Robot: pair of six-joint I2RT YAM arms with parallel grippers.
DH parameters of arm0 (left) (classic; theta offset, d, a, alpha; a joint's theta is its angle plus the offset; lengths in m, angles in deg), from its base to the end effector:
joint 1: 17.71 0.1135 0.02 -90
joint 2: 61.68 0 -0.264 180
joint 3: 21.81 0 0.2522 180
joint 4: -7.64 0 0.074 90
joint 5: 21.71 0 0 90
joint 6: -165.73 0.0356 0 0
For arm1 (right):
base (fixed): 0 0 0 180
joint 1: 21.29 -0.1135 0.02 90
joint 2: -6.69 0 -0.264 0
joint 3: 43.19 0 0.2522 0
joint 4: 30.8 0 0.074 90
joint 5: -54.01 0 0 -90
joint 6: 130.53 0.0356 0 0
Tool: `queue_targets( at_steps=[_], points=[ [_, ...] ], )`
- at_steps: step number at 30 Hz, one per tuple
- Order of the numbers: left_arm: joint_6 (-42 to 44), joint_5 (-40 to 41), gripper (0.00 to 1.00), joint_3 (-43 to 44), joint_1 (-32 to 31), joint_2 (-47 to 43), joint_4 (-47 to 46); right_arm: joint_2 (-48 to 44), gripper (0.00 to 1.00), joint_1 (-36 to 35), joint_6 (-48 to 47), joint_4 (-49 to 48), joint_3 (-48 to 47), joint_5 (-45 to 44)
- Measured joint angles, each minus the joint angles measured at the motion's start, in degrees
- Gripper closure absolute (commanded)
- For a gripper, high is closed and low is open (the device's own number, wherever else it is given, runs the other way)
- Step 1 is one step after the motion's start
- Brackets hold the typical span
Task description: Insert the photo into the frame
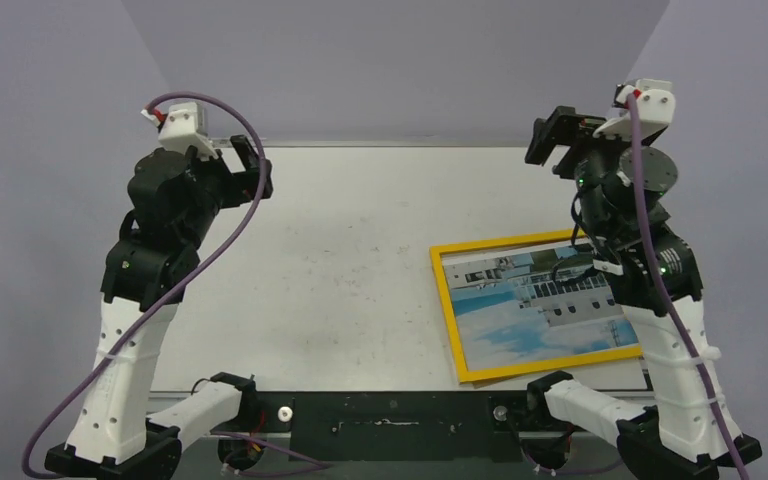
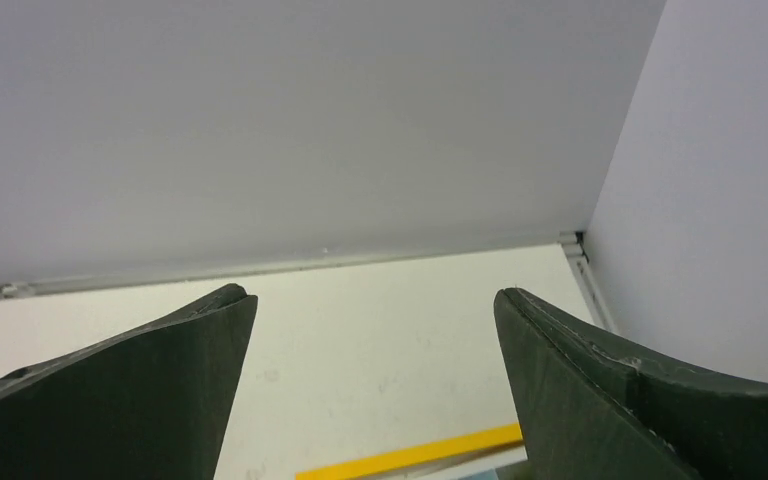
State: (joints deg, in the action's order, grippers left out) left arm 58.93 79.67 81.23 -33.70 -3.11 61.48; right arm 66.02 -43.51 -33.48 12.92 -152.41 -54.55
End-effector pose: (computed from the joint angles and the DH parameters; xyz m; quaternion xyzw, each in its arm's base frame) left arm 0.1651 -0.0400 0.4977 -0.0695 0.7583 -0.1092 0.6390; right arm 0.1477 0.0481 0.5450 0.0319 0.6694 0.0813 0.7378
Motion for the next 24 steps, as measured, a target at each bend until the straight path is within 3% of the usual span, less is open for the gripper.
queue_targets(
  at_steps=[8,15,24],
  points=[
    [-0.5,-2.9,0.03,-10.3,0.0,-1.4,-3.8,3.4,0.05,0.0,5.7,0.6,5.4,-1.1],
    [-0.3,-4.7,0.03,-11.1,0.0,-0.8,-7.4,3.7,0.04,0.0,7.1,1.0,5.1,2.0],
    [0.5,-7.6,0.03,-14.2,0.0,0.5,-9.9,15.8,0.06,-0.4,8.0,12.9,-0.7,9.6]
  ],
)
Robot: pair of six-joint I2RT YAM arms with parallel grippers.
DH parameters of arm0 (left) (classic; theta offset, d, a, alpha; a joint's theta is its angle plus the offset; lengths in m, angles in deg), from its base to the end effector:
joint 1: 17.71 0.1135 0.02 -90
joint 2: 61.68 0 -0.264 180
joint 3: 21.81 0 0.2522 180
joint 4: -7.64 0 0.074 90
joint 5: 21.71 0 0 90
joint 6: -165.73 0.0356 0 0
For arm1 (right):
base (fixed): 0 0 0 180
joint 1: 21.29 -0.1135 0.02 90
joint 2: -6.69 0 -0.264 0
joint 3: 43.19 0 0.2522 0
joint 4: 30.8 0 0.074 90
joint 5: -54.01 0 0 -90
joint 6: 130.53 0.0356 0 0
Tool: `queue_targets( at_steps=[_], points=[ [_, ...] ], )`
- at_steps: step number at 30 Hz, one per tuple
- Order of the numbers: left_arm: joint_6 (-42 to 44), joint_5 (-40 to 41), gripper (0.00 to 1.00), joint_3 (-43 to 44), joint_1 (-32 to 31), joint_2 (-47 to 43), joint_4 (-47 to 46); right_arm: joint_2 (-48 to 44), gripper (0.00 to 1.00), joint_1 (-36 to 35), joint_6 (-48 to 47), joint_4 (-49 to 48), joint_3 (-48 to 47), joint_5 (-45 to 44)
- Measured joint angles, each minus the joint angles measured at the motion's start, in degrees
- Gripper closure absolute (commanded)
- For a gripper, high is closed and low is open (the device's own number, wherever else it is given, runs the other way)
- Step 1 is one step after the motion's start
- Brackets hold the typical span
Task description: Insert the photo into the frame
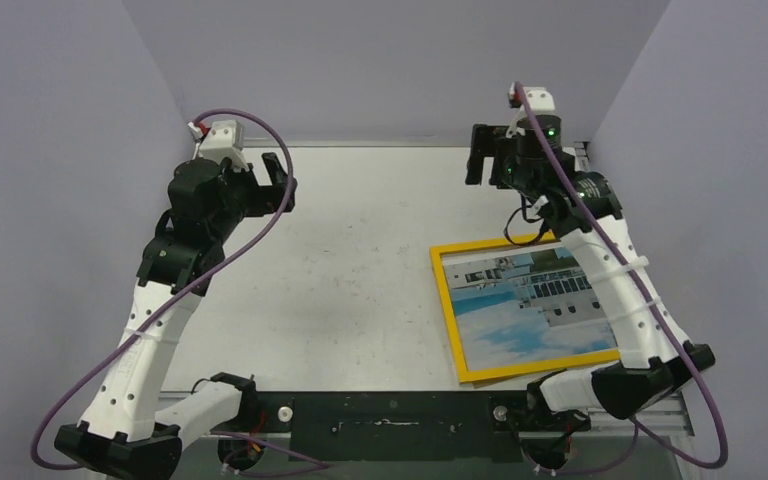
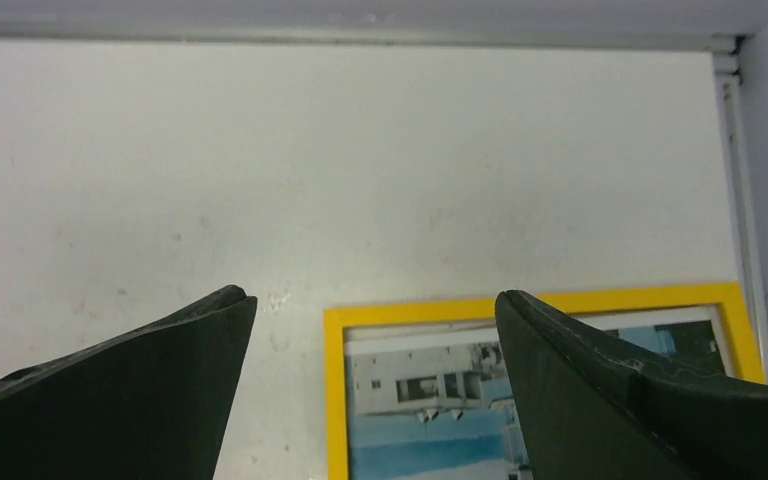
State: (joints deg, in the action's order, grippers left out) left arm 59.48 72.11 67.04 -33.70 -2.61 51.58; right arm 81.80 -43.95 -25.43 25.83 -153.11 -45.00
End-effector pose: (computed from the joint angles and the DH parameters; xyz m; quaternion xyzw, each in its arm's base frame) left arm 0.2019 -0.0554 0.4384 -0.0223 0.7884 -0.1453 0.5974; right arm 0.2426 0.0952 0.4720 -0.0105 0.8267 0.1193 0.5497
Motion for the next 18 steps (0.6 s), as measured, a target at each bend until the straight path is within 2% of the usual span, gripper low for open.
queue_targets(
  at_steps=[4,11,14,16,18],
  points=[
    [0.0,-0.8,0.03,-1.2,0.0,1.6,1.0,5.2,0.10,-3.5,0.9,5.6,2.6,1.0],
    [-1.1,-1.6,0.03,-5.4,0.0,2.2,3.7,7.5,0.16,-12.9,5.9,9.4,13.9,0.1],
    [-1.8,-1.7,0.03,-6.9,0.0,2.4,4.9,10.7,0.23,-14.8,8.9,9.8,16.5,0.1],
    [-2.2,-1.7,0.03,-7.5,0.0,2.5,5.7,13.9,0.33,-15.0,10.5,10.0,17.3,0.1],
    [-2.5,-1.8,0.03,-7.9,0.0,2.7,6.3,16.7,0.38,-15.0,12.1,9.9,18.3,-0.2]
  ],
)
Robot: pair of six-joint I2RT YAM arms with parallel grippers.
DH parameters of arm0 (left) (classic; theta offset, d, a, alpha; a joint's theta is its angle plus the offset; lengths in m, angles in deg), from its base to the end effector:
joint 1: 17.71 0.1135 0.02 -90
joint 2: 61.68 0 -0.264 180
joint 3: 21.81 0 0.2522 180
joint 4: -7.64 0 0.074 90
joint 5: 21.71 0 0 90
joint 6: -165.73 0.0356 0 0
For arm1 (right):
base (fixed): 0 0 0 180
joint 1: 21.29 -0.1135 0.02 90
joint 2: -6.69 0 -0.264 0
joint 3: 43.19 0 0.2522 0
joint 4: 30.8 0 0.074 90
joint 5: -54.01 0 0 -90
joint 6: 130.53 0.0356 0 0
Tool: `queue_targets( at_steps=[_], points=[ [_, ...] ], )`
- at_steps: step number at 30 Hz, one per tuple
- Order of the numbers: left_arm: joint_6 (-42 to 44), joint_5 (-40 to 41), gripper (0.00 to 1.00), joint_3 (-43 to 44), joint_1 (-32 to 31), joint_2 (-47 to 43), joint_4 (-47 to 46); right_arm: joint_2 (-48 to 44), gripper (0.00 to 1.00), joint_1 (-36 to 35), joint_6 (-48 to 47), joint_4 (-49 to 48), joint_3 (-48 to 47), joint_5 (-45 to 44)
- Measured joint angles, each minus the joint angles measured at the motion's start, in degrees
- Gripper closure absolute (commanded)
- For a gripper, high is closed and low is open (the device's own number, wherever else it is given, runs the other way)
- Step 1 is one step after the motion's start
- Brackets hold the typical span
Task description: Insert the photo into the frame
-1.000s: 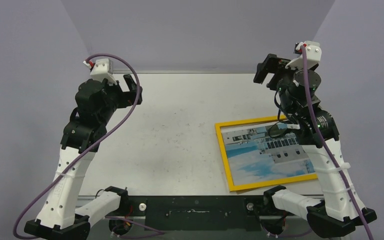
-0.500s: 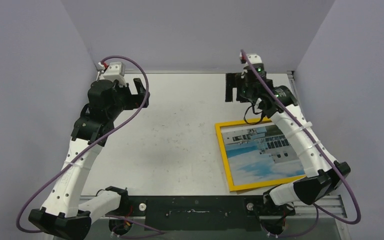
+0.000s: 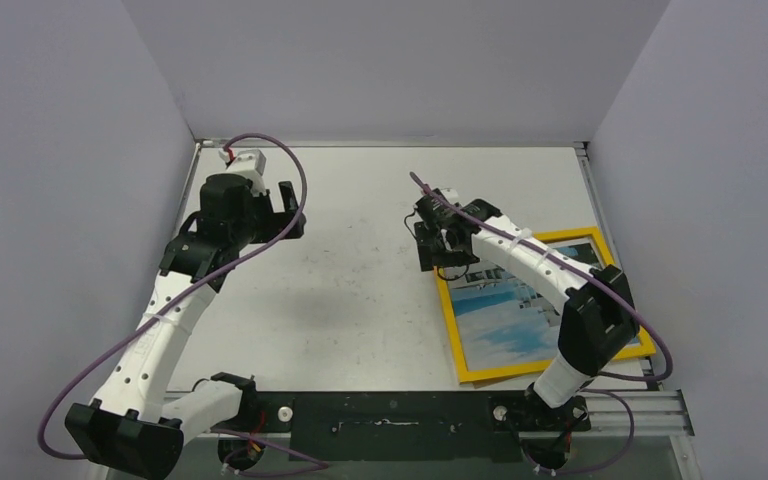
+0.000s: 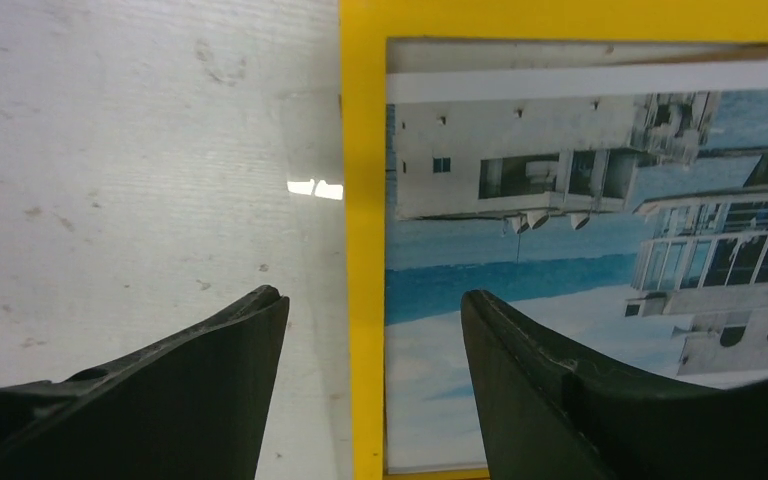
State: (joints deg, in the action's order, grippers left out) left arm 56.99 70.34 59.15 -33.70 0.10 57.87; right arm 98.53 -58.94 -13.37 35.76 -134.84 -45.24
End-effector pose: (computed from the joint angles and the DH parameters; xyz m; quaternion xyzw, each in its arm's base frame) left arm 0.2188 -0.0614 0.3725 -0.0297 0.8700 -0.1320 0.4742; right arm 0.2598 0.1932 0.2763 -0.0731 0.9737 0.0410 0.2119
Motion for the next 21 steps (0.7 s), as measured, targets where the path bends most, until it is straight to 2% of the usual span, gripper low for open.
queue_targets(
  at_steps=[10,21],
  points=[
    [-1.5,-1.1,0.03,-2.5,0.0,0.1,1.1,4.6,0.41,-0.3,3.8,-3.5,7.5,-2.2],
    [-1.9,-1.1,0.03,-2.8,0.2,0.0,1.7,9.8,0.56,2.0,4.9,-8.7,11.5,1.7]
  ],
)
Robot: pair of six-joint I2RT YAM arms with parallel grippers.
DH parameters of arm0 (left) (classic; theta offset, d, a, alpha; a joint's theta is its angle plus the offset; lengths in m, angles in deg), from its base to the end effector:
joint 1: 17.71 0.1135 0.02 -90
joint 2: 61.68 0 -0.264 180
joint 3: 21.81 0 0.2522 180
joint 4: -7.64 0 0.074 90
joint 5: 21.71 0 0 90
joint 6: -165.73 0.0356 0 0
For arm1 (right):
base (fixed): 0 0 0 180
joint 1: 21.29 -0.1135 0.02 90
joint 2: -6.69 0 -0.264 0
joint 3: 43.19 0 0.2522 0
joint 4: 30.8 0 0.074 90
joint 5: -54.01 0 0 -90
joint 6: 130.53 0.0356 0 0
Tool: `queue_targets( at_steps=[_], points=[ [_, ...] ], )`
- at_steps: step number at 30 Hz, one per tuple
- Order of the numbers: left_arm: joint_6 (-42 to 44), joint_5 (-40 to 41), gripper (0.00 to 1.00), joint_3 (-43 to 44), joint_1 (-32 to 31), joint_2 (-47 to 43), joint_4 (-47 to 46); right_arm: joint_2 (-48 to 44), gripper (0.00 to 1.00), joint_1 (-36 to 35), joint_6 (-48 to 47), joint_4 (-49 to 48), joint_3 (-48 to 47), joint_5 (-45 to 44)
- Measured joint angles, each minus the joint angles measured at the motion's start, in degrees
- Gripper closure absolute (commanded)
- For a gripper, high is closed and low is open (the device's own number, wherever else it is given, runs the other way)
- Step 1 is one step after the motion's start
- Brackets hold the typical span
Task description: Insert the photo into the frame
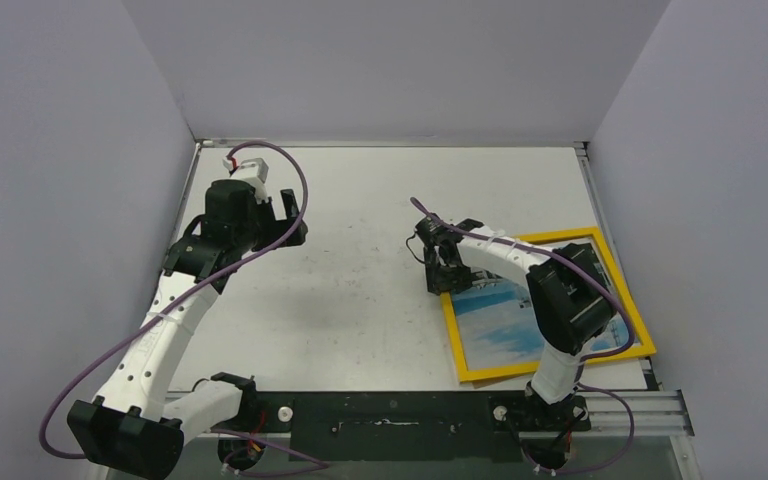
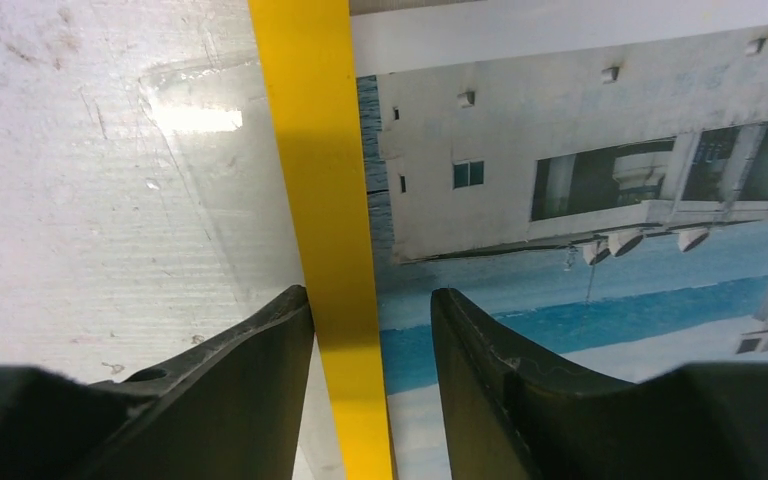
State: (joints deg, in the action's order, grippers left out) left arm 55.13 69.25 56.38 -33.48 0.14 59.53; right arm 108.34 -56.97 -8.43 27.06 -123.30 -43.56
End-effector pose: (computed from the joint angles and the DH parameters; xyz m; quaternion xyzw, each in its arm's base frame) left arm 0.2181 -0.0610 0.3536 -0.0413 0.8881 -0.1358 0.4372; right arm 0.2692 0.1875 0.1720 -0.0249 0.9933 -0.0032 0.1132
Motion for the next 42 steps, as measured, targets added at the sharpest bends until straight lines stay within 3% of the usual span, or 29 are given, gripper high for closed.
queue_targets(
  at_steps=[6,15,21,30,42],
  points=[
    [-0.4,0.0,0.03,-0.1,0.1,0.0,0.2,0.0,0.60,1.1,-0.5,-3.7,1.9,3.3],
    [-2.3,0.0,0.03,-0.3,0.1,0.0,0.2,-0.2,0.88,1.5,-3.1,-5.0,2.2,5.0],
    [-4.3,0.0,0.03,-1.8,0.1,0.0,-0.5,-1.9,1.00,1.1,-3.3,-3.0,1.9,4.3],
    [-7.8,-4.0,0.03,-7.6,0.1,-0.8,-5.9,-6.6,1.00,0.4,-3.3,2.4,-4.4,2.1],
    [-14.3,-13.7,0.03,-15.8,0.1,-0.4,-16.3,-3.1,1.00,-2.8,-2.8,11.5,-19.6,-6.2]
  ],
)
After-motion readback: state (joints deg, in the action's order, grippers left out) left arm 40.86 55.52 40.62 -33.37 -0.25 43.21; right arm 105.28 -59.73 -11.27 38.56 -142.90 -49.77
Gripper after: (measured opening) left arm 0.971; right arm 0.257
